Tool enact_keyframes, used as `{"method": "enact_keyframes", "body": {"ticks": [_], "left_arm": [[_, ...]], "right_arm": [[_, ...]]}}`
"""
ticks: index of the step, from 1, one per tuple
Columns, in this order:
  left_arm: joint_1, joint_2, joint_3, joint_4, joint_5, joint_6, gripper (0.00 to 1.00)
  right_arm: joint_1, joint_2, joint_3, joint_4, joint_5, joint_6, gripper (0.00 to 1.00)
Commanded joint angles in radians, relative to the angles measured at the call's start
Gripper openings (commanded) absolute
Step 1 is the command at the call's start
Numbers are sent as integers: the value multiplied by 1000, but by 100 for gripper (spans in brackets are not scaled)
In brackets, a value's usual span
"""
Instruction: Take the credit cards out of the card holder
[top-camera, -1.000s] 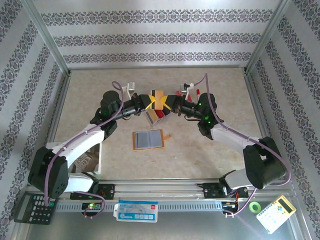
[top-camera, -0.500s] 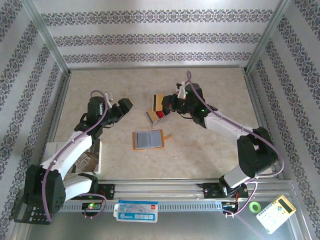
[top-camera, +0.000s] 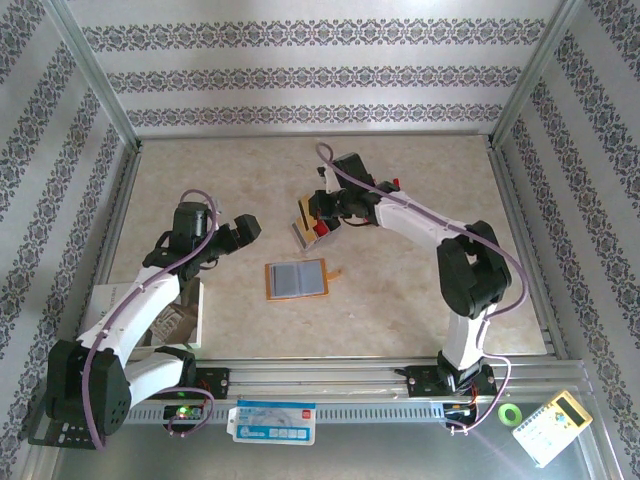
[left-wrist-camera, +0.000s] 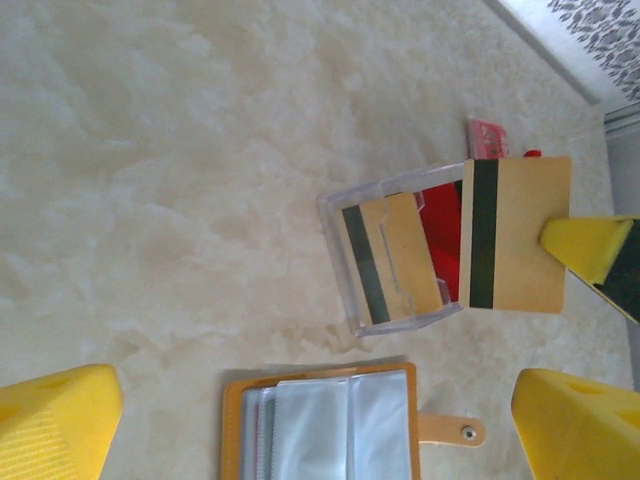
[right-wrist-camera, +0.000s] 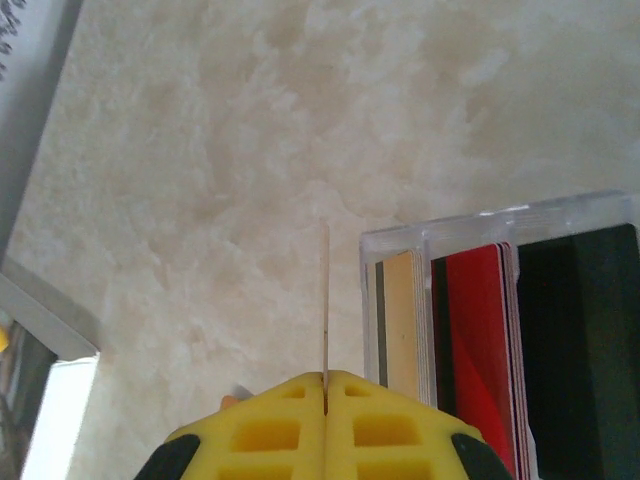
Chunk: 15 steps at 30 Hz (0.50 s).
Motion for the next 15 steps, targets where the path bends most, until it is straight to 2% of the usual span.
{"method": "enact_keyframes", "body": {"ticks": [1, 9, 15], "left_arm": [[17, -12, 36, -61, -35, 55, 100], [21, -18, 68, -107, -42, 74, 100], [22, -36, 61, -97, -26, 91, 100]], "right_arm": [[8, 36, 67, -99, 12, -93, 0], [19, 105, 143, -144, 6, -136, 0], [28, 133, 192, -195, 54, -173, 0]]}}
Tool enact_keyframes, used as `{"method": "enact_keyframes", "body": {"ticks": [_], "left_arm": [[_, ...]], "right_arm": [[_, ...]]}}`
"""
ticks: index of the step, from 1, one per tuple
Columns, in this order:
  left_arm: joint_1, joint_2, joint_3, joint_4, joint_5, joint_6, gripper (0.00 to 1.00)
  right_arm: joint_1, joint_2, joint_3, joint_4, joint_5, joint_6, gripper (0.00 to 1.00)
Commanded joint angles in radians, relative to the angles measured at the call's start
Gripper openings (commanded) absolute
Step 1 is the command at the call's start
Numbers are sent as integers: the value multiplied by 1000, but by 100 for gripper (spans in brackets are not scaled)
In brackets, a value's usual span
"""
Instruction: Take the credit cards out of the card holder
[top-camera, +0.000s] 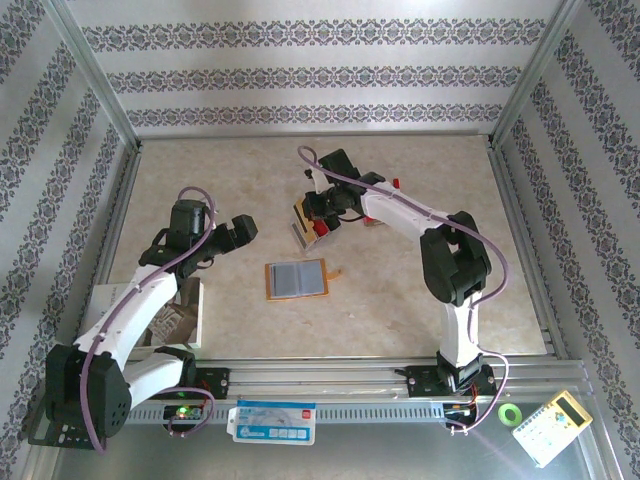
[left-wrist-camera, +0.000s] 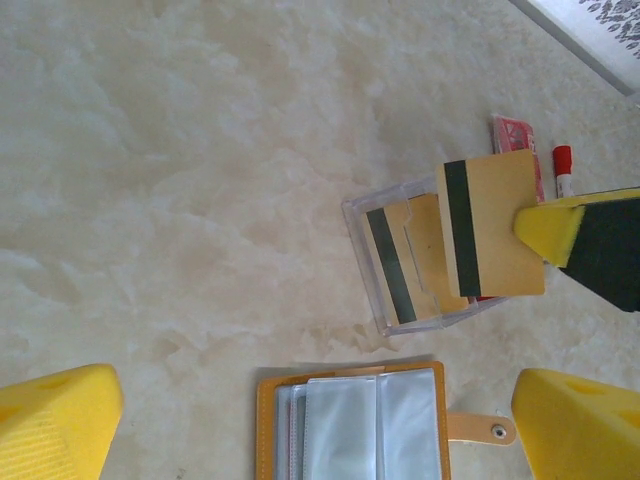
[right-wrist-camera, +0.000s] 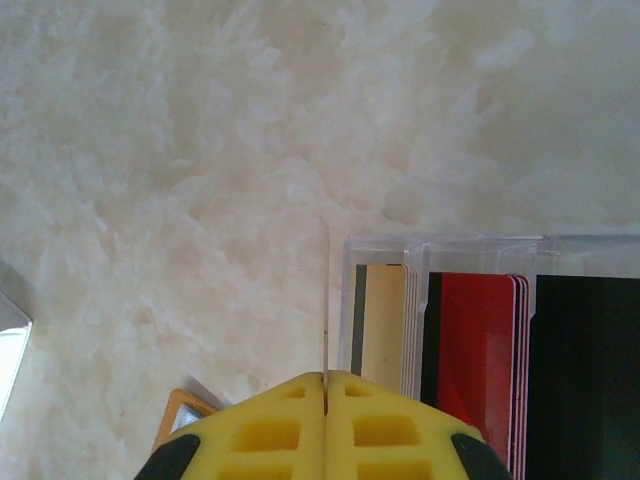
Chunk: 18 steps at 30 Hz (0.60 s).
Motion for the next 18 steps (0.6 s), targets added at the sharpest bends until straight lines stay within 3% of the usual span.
{"method": "enact_keyframes", "body": {"ticks": [1, 10, 16, 18], "left_arm": [[13, -20, 21, -19, 15, 34, 100], [13, -13, 12, -18, 50, 45, 100], [13, -10, 9, 6, 75, 39, 100], [13, -6, 11, 19, 85, 45, 100]], "right_arm": [[12, 17, 41, -55, 42, -45, 0], [14, 37, 58, -112, 41, -71, 0], [14, 66, 94, -141, 40, -78, 7], [17, 76, 104, -148, 36, -75, 14]]}}
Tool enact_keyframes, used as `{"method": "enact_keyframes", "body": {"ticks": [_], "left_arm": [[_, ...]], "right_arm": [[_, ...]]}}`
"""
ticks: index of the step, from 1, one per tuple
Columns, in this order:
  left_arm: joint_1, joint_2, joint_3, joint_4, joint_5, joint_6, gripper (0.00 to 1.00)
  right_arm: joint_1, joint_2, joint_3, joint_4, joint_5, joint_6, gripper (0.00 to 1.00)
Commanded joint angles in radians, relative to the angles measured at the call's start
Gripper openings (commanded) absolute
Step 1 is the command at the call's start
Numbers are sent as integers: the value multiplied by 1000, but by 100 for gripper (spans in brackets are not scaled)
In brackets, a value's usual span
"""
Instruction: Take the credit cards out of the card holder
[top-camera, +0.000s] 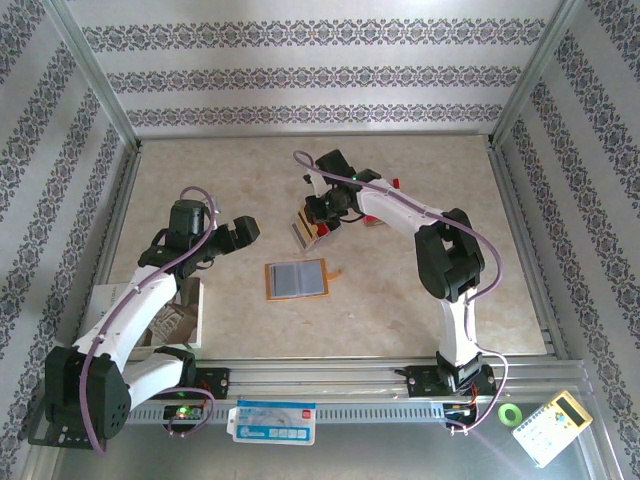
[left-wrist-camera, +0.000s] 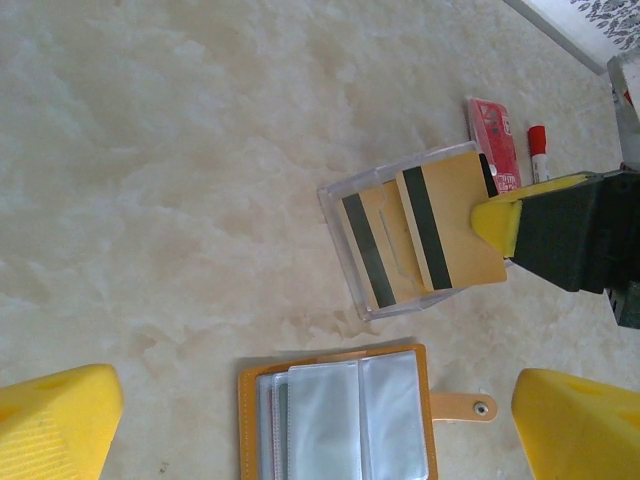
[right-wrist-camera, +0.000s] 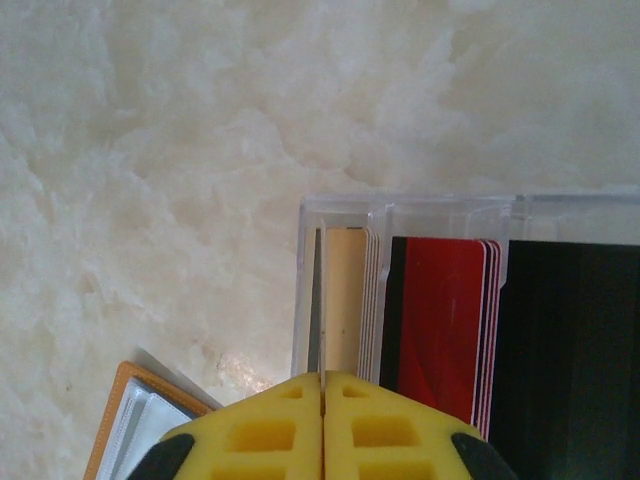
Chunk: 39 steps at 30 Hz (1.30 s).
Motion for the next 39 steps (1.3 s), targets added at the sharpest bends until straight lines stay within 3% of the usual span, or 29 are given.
{"method": "enact_keyframes", "body": {"ticks": [1, 11, 19, 27, 39], "left_arm": [[13, 3, 12, 24, 27, 25, 100], [20, 68, 26, 30, -8, 0, 100], [68, 105, 3, 53, -26, -46, 100], [138, 84, -27, 41, -47, -56, 100], [175, 70, -30, 52, -36, -80, 100]], "right_arm": [[17, 28, 43, -42, 10, -5, 19], [41, -181, -66, -58, 140, 113, 36], [214, -329, -300, -9, 308, 314, 58], [362, -214, -300, -9, 373, 413, 69], [395, -59, -213, -34, 339, 404, 73]]}}
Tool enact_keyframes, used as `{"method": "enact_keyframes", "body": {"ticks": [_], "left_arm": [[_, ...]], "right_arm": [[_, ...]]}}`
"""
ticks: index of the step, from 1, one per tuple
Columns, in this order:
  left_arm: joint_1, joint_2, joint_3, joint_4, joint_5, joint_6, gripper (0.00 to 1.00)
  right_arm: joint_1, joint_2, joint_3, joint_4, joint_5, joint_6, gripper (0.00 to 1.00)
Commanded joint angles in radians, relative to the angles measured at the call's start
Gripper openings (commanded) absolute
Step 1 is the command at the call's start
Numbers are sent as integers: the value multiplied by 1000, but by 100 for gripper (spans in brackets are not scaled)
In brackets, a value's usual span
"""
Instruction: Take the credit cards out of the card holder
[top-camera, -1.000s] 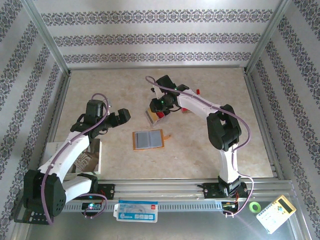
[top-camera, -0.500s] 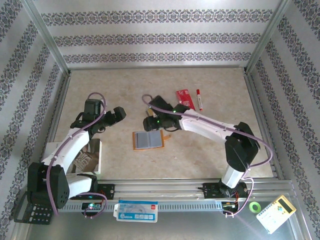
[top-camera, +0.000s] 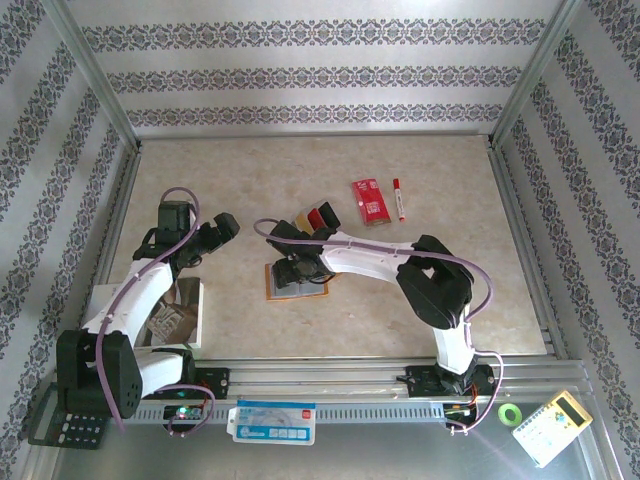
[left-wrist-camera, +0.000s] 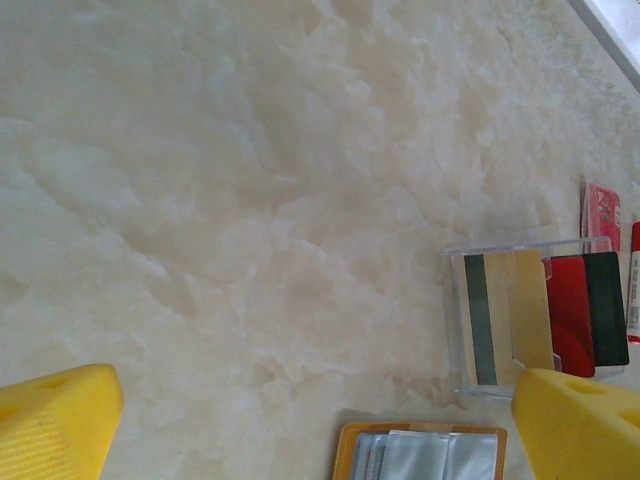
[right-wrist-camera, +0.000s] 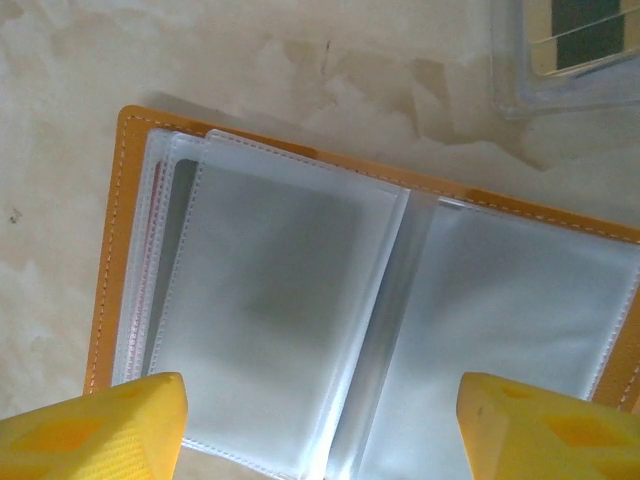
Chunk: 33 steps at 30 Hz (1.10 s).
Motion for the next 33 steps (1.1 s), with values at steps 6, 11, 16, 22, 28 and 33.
{"method": "enact_keyframes", "body": {"ticks": [6, 11, 16, 22, 28, 33], "left_arm": [[11, 7, -6, 50, 38, -36, 100], [12, 22, 2, 15, 53, -16, 100], [12, 32, -6, 27, 109, -7, 100], [11, 76, -9, 44, 222, -5, 100], [12, 119, -38, 59, 315, -25, 91], [8, 117, -95, 131, 384, -79, 79]], "right_arm": [[5, 96, 91, -27, -22, 41, 73], [4, 112, 90, -46, -9, 48, 73], [-7, 127, 64, -54, -23, 46, 68], [-23, 140, 41, -43, -40, 19, 57], [-25, 141, 32, -33, -29, -2, 45], [-30, 124, 8, 5, -37, -20, 39]]}}
